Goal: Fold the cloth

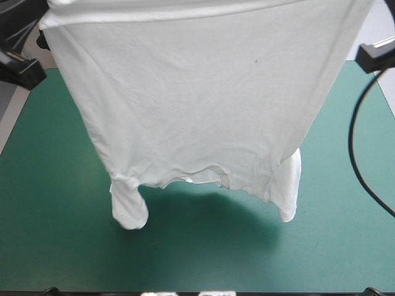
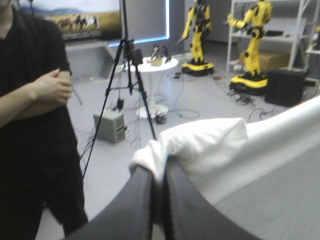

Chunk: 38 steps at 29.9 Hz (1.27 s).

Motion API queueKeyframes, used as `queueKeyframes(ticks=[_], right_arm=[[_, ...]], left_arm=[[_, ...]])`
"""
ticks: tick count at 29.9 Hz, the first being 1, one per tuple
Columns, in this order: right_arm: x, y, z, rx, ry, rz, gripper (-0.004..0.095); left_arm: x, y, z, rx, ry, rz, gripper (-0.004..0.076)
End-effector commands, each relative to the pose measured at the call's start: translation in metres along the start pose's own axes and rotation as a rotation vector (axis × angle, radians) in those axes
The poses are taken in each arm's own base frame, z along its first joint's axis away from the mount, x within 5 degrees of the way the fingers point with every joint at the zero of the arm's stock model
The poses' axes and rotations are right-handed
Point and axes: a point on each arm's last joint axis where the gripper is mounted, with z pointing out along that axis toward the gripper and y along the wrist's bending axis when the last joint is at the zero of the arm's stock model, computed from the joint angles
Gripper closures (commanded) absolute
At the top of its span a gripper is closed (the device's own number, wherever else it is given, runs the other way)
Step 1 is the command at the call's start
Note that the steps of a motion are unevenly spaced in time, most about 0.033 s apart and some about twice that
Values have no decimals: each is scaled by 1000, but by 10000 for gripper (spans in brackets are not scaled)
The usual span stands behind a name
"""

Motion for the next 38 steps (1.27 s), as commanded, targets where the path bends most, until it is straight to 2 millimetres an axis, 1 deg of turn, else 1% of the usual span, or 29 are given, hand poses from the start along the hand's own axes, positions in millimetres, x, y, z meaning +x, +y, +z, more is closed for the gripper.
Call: queueKeyframes(ticks=[1,5,7,9,11,12,13,15,18,19,20,21,25,27,29,31,34,35,36,38], right_arm=[[-26,-8,-38,-18,-209,9,925],[-34,-9,-63,-75,-273,22,925],[-36,-9,-72,-94,-289,38,925],[-36,-10,-78,-103,-297,43,925],[-36,-9,-79,-105,-298,44,925],[-36,-10,-79,-103,-298,43,925],[-36,-9,-76,-104,-296,42,925],[-34,-7,-62,-91,-275,32,925],[-28,-2,-30,-60,-234,20,925],[-25,-1,-16,-38,-218,16,925],[-23,0,-4,-22,-206,33,925],[-18,2,14,8,-185,39,925],[-1,9,65,85,-143,17,926],[6,12,89,124,-145,-2,925],[11,11,106,171,-166,-16,925],[19,5,126,211,-182,-7,925],[29,-14,154,235,-237,51,925],[28,-24,158,238,-279,87,925],[31,-30,165,225,-287,127,925],[33,-43,171,209,-308,142,925]], left_arm=[[-26,-6,-35,85,-236,5,733],[-36,-15,-56,186,-346,5,733],[-39,-18,-62,224,-376,3,733],[-40,-19,-64,237,-384,8,733],[-40,-18,-64,231,-385,10,733],[-39,-18,-62,221,-382,15,733],[-38,-16,-56,199,-367,24,733],[-36,-12,-43,147,-344,37,733],[-29,-4,-14,49,-285,45,733],[-25,-1,2,7,-258,39,733],[-22,1,12,-21,-241,38,733],[-18,4,25,-55,-220,39,733],[-5,11,71,-160,-176,40,733],[1,14,94,-210,-187,50,733],[5,18,114,-252,-221,61,733],[11,25,135,-276,-264,59,733],[17,36,161,-277,-361,39,733],[18,38,168,-262,-413,28,733],[17,41,173,-248,-465,17,733],[17,48,177,-230,-550,-5,733]])
